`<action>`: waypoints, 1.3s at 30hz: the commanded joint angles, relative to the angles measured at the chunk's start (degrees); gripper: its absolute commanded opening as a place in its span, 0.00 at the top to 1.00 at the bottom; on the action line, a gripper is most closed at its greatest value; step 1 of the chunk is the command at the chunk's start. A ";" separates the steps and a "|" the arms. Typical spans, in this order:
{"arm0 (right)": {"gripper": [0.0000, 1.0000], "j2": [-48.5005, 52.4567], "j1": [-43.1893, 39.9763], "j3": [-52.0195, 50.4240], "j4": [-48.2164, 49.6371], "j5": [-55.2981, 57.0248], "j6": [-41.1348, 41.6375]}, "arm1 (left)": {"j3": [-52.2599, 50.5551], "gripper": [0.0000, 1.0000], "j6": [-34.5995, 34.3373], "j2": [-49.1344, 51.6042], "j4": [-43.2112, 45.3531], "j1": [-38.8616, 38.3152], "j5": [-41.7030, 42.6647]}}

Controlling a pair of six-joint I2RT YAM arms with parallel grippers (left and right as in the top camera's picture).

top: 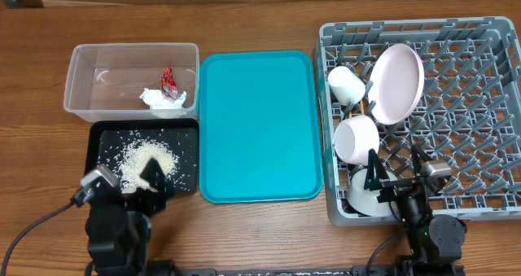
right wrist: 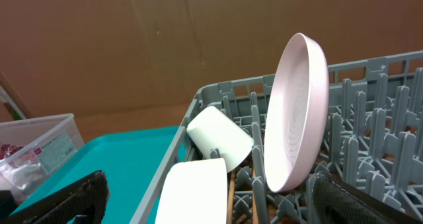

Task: Sort waste into correct bins and load items into the dishwasher

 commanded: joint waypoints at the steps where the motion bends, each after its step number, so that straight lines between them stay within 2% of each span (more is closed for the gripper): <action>1: 0.00 -0.68 -0.20 -0.61 0.20 0.09 -0.13 | -7.23 0.00 -0.35 -2.58 12.61 -0.44 5.53; 6: 0.00 -0.68 -0.20 -0.61 0.20 0.09 -0.13 | -17.53 0.00 -0.20 -5.38 35.71 -0.85 10.49; 10: 0.00 -0.68 -0.20 -0.61 0.22 0.09 -0.13 | -23.02 0.00 0.90 -8.33 41.99 -1.46 10.86; 17: 0.00 -0.68 -0.20 -0.61 0.20 0.09 -0.15 | -28.59 0.00 7.13 -14.58 40.76 -1.62 11.19; 26: 0.00 -0.68 -0.20 -0.61 0.20 0.09 -0.13 | -28.55 0.00 30.21 -14.91 30.71 -1.95 12.44; 39: 0.00 -0.68 -0.20 -0.61 0.20 0.09 -0.15 | -28.55 0.00 31.85 -14.93 30.91 -1.99 12.50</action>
